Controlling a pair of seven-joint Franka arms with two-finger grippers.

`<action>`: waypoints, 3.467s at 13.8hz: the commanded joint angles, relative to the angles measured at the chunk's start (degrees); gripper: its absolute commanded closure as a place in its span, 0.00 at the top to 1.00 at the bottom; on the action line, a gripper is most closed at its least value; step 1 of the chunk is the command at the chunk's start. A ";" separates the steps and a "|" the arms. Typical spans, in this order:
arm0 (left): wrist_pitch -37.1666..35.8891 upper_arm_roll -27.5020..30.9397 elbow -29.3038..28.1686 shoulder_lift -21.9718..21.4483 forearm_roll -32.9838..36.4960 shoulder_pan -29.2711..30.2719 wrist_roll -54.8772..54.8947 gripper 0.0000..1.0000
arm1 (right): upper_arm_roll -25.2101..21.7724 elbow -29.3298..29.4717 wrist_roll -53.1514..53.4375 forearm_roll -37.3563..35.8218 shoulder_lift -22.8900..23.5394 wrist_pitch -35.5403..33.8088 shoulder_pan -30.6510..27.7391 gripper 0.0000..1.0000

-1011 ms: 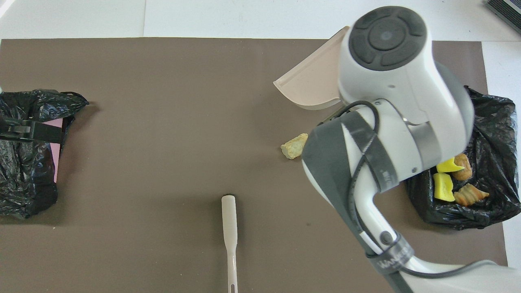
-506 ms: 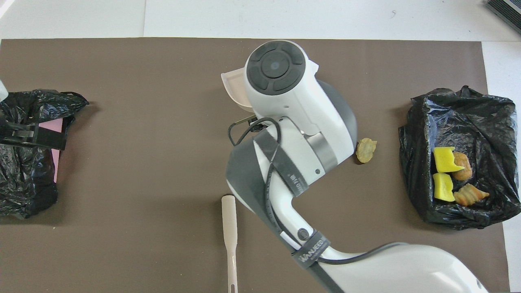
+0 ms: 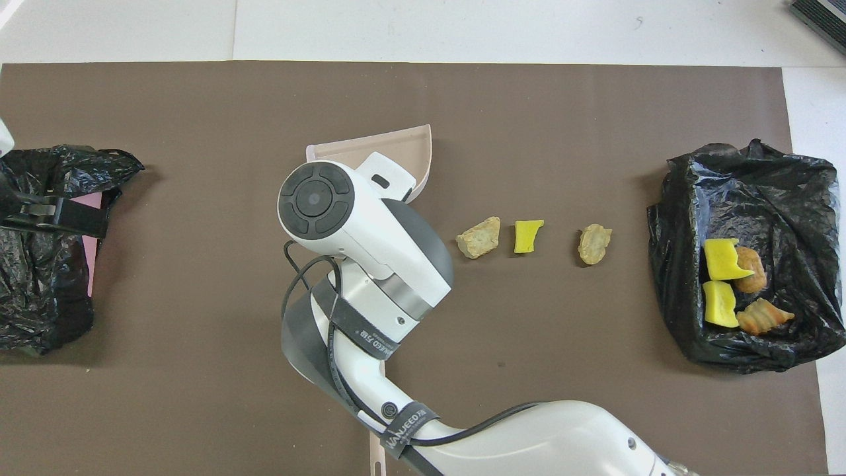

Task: Sweep and dump trash in bin
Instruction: 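Bring the emptied dustpan back beside the remaining scraps with the right gripper, then take the dustpan handle with the left gripper while the right gripper releases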

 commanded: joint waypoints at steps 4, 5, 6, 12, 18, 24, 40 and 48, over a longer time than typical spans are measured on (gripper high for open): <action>-0.10 -0.31 -0.06 -0.11 0.14 0.54 0.39 1.00 | -0.22 -6.31 2.11 4.93 -1.73 6.48 -0.67 0.16; -0.01 -0.31 -0.76 -0.63 0.14 0.63 0.48 1.00 | -0.22 -6.66 2.99 4.93 -1.82 6.48 -0.67 0.21; 0.51 -0.39 -1.81 -1.07 0.14 0.54 0.57 1.00 | -0.22 -7.97 4.91 4.85 -1.73 7.44 -0.58 0.24; 7.98 -0.83 -9.01 -0.64 -0.39 -1.12 -0.13 1.00 | -0.13 -9.57 6.25 4.67 -3.22 8.25 -0.49 0.81; 18.68 -0.83 -17.62 0.15 -1.62 -3.77 -0.39 1.00 | 0.04 -16.48 8.79 4.93 -12.87 -0.28 2.40 1.00; 22.93 -0.92 -13.87 10.25 -2.15 -10.00 -5.76 1.00 | 0.04 -42.83 14.32 7.74 -28.78 9.26 10.75 1.00; 28.20 -1.10 -8.93 22.74 -4.33 -26.88 -28.78 0.96 | 0.31 -60.98 18.46 14.69 -34.86 24.59 18.67 0.37; 27.50 -1.10 -9.82 22.83 -6.98 -27.06 -28.78 0.00 | 0.22 -60.37 23.11 13.55 -37.93 18.63 18.93 0.00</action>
